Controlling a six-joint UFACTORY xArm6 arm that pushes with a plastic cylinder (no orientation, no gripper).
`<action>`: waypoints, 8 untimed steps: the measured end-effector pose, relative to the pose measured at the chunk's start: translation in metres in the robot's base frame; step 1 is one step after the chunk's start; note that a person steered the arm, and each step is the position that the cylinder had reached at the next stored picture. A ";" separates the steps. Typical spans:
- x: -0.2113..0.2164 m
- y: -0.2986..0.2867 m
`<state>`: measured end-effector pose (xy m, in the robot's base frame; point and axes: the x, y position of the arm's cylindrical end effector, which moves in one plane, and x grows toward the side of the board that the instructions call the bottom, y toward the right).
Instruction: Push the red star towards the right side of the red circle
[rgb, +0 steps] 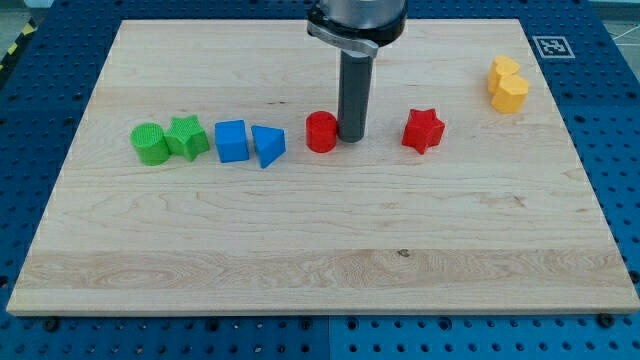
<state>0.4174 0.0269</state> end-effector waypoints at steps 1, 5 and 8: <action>0.002 -0.012; 0.036 0.082; -0.002 0.199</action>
<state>0.4152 0.2256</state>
